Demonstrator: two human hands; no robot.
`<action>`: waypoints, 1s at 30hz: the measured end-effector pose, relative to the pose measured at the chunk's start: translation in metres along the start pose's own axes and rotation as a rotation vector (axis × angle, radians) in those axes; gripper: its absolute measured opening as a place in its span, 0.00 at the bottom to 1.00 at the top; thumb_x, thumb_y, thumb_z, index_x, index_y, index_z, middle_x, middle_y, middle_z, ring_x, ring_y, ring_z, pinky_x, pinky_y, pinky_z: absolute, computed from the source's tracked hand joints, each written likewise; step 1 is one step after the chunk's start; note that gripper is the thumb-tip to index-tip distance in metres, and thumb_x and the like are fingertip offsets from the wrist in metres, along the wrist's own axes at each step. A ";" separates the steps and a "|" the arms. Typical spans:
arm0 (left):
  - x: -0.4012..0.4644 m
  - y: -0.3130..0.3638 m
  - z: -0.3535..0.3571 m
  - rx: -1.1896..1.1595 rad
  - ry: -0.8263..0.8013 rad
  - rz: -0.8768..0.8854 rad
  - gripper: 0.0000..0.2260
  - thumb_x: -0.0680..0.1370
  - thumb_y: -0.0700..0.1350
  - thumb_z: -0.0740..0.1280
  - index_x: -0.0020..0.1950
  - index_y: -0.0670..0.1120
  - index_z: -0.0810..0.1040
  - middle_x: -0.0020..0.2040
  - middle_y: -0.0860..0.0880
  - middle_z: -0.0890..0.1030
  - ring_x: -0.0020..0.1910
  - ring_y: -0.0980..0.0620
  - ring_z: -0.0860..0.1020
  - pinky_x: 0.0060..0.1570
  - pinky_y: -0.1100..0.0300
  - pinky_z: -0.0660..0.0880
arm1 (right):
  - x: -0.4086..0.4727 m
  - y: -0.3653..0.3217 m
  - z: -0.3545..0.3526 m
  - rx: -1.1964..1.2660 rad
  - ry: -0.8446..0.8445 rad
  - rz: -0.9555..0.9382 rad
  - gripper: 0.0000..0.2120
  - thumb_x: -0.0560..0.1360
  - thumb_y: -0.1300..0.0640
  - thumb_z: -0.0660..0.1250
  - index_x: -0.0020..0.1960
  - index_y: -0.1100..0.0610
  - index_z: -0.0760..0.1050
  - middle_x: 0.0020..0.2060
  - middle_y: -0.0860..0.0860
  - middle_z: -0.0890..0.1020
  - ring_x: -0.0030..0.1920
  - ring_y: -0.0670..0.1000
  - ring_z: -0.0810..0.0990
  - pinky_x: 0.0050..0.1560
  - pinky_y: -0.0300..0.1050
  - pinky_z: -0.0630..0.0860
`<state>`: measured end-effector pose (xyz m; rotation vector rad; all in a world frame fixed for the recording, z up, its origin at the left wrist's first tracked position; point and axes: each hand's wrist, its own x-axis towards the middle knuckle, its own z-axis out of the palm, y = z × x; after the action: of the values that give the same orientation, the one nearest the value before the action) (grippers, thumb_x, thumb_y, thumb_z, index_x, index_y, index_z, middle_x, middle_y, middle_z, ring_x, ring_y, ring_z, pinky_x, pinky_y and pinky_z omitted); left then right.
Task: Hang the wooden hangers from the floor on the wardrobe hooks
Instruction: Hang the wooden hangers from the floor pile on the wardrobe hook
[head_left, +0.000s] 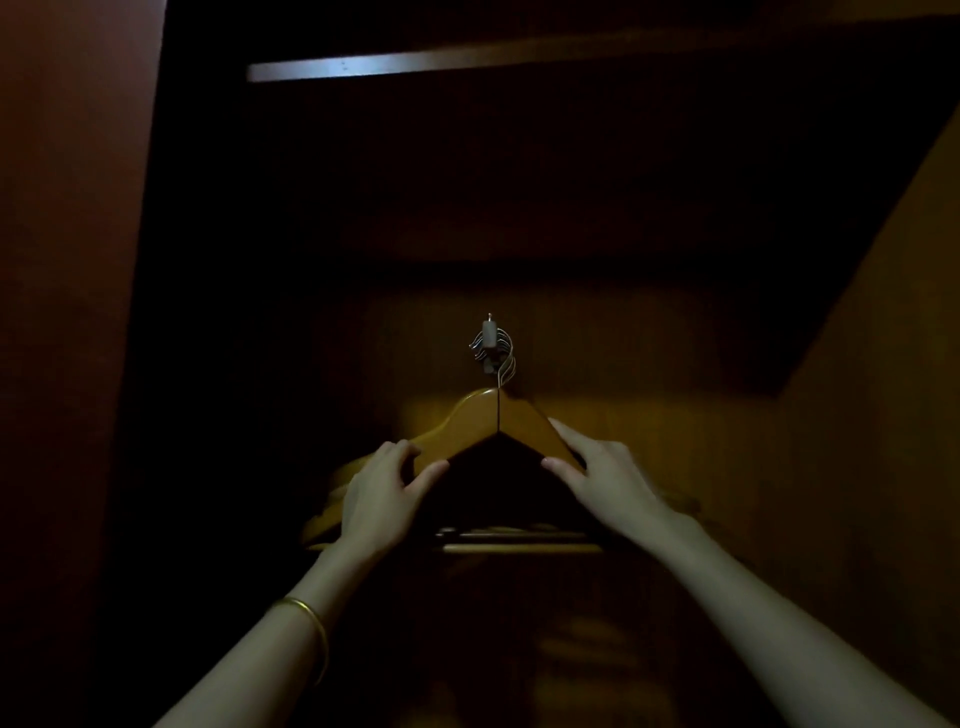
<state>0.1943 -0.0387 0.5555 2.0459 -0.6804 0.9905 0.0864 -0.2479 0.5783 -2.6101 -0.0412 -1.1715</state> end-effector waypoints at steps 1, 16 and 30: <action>0.001 -0.001 0.002 -0.002 0.016 0.004 0.15 0.75 0.55 0.63 0.56 0.47 0.74 0.52 0.50 0.75 0.47 0.56 0.71 0.46 0.62 0.70 | 0.000 0.000 0.001 -0.037 0.007 0.004 0.28 0.77 0.44 0.58 0.74 0.46 0.55 0.59 0.52 0.75 0.53 0.51 0.76 0.54 0.47 0.77; 0.006 -0.010 0.001 -0.168 -0.013 0.017 0.14 0.73 0.50 0.68 0.57 0.48 0.74 0.51 0.54 0.71 0.53 0.53 0.72 0.57 0.53 0.71 | -0.004 -0.010 0.011 -0.274 0.091 0.047 0.28 0.79 0.46 0.56 0.75 0.48 0.50 0.58 0.54 0.70 0.59 0.53 0.67 0.60 0.50 0.70; -0.005 -0.004 -0.008 -0.152 0.031 0.125 0.14 0.74 0.49 0.67 0.59 0.49 0.74 0.59 0.49 0.73 0.59 0.52 0.68 0.61 0.52 0.69 | -0.016 -0.029 0.008 -0.341 0.157 0.116 0.32 0.77 0.43 0.59 0.76 0.49 0.48 0.64 0.53 0.67 0.64 0.54 0.64 0.64 0.53 0.66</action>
<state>0.1908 -0.0296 0.5536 1.8708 -0.8502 1.0070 0.0775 -0.2166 0.5687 -2.7460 0.3676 -1.4451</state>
